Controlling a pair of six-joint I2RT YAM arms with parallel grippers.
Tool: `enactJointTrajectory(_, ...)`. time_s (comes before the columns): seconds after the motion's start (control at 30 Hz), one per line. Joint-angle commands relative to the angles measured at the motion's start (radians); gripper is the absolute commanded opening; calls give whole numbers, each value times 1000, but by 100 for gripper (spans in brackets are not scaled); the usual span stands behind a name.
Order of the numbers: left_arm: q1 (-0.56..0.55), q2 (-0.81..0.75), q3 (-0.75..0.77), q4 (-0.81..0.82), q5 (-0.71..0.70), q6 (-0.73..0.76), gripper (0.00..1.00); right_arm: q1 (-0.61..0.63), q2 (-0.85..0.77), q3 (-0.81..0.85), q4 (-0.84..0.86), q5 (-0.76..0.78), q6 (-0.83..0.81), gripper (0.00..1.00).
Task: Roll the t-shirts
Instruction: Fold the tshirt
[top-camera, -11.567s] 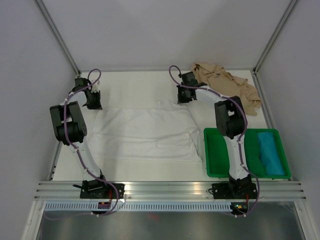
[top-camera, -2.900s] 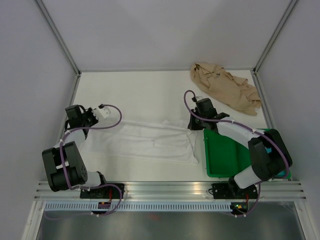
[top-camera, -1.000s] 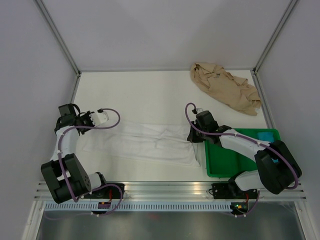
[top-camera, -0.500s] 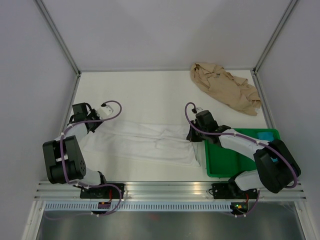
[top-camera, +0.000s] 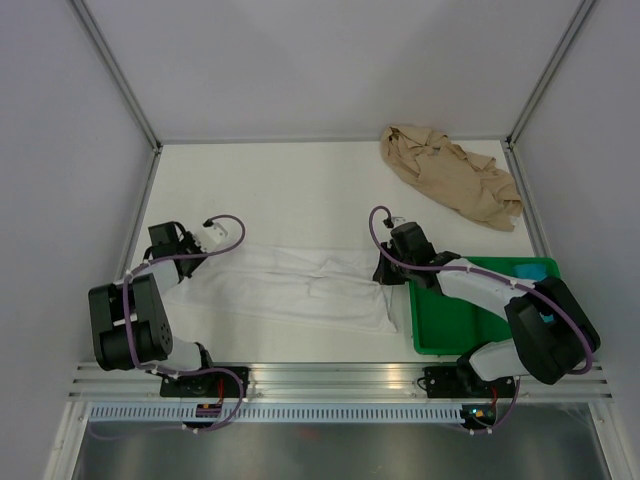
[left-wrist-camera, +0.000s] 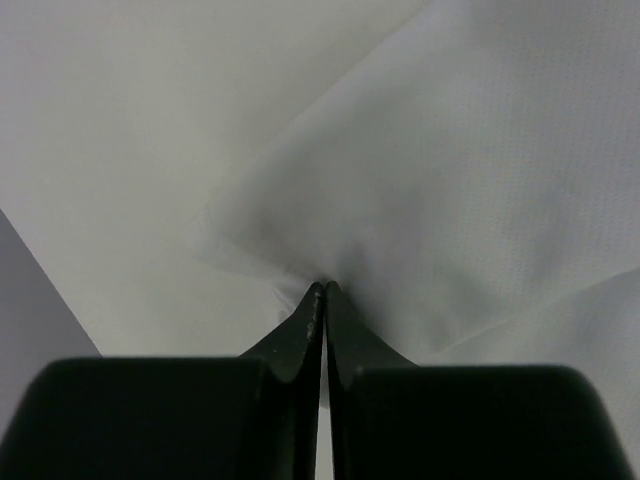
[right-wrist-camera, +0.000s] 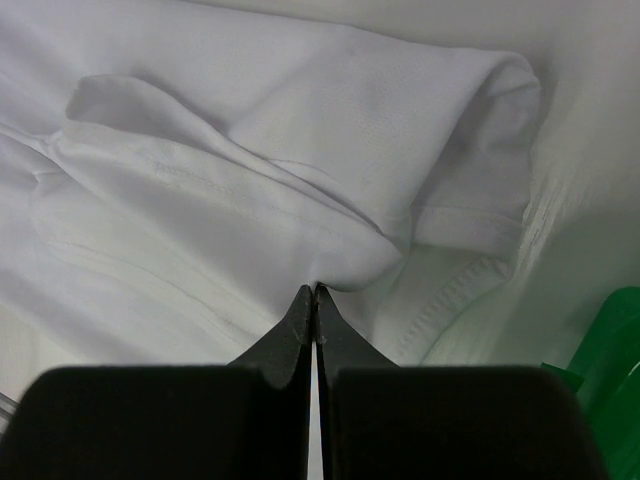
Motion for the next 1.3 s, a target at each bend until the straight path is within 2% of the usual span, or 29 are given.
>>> enactJointTrajectory(0.0,14,23,3,65,-34,-72,7,6,12,3,29,17,9,0)
enactJointTrajectory(0.13,16,-66,13,60,4,-103,18,6,14,6,28,22,6,0)
enactJointTrajectory(0.2,14,-106,26,23,55,-115,34,5,15,14,23,19,1,0)
enactJointTrajectory(0.23,13,-141,34,14,76,-129,35,5,18,17,23,16,0,0)
enactJointTrajectory(0.27,11,-155,45,-65,125,-140,42,5,20,20,23,10,0,0)
enactJointTrajectory(0.37,2,-219,94,-179,226,-203,48,6,32,32,34,-1,1,0)
enactJointTrajectory(0.47,-65,-297,123,-254,277,-278,51,6,46,44,31,-1,-5,0)
enactJointTrajectory(0.5,-125,-302,155,-277,287,-305,51,6,47,43,32,-1,-3,0)
enactJointTrajectory(0.53,-156,-301,175,-296,296,-383,51,6,46,37,37,-1,-3,0)
enactJointTrajectory(0.57,-192,-280,192,-311,302,-423,52,6,44,31,43,-3,0,0)
enactJointTrajectory(0.6,-301,-269,217,-317,288,-460,52,6,43,17,60,-6,1,0)
enactJointTrajectory(0.67,-424,-240,235,-317,215,-529,52,6,41,4,78,-10,17,0)
enactJointTrajectory(0.7,-544,-205,256,-316,199,-555,53,8,41,-6,96,-10,23,0)
enactJointTrajectory(0.8,-708,-107,315,-298,193,-626,55,6,46,-23,112,-9,38,0)
enactJointTrajectory(0.9,-794,-13,375,-265,199,-677,57,6,52,-34,152,3,46,0)
enactJointTrajectory(1.0,-835,105,422,-229,209,-712,57,6,55,-42,166,6,52,0)
enactJointTrajectory(1.27,-862,316,542,-187,256,-796,56,6,54,-46,169,8,52,0)
